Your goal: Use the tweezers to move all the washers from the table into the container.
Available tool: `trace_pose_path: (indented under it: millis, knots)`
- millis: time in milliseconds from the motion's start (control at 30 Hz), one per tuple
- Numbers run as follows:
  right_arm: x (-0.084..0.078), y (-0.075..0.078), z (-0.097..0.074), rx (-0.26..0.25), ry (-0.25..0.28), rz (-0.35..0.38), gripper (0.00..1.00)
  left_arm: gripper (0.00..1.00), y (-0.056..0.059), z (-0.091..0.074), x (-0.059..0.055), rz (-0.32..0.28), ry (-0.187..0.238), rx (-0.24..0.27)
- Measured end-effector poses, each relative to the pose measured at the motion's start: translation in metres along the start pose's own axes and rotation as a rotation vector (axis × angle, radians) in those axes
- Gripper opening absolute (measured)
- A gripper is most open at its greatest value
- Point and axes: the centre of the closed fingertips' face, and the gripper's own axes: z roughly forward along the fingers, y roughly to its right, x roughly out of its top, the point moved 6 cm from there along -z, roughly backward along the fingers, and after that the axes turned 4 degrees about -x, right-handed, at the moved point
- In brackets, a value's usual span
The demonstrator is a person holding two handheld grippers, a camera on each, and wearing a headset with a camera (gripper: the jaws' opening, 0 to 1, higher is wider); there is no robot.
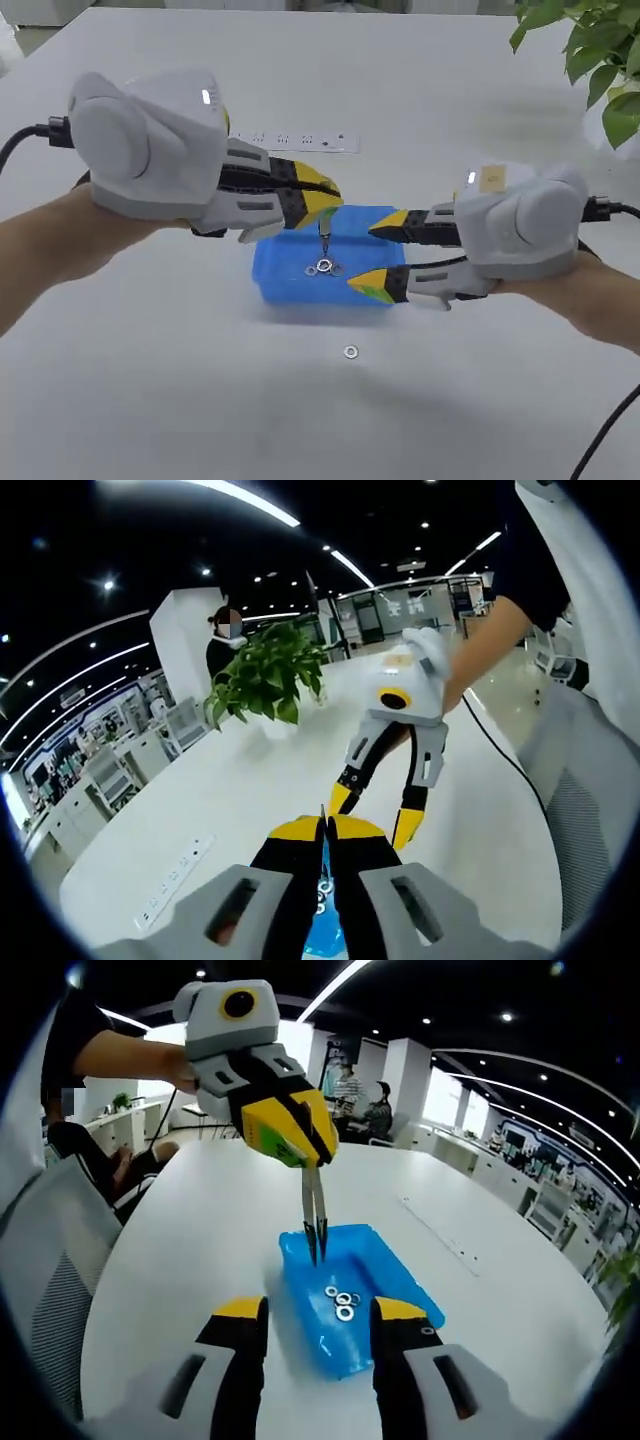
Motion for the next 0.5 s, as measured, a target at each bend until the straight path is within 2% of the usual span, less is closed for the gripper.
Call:
trace_pose_path:
  millis: [233,333,500]
  knots:
    - [-0.016,-0.015,-0.033,-0.084,0.008,0.072,0.54,0.05,0.015,-0.007,0.001,-0.01,0.006,0.025]
    - [-0.024,-0.024,-0.041,-0.088,0.0,0.085,0.56,0.05,0.022,-0.01,0.002,-0.019,0.016,0.029]
    - [-0.039,-0.048,-0.052,-0.062,-0.031,0.085,0.64,0.05,0.034,-0.01,0.001,-0.032,0.022,0.023]
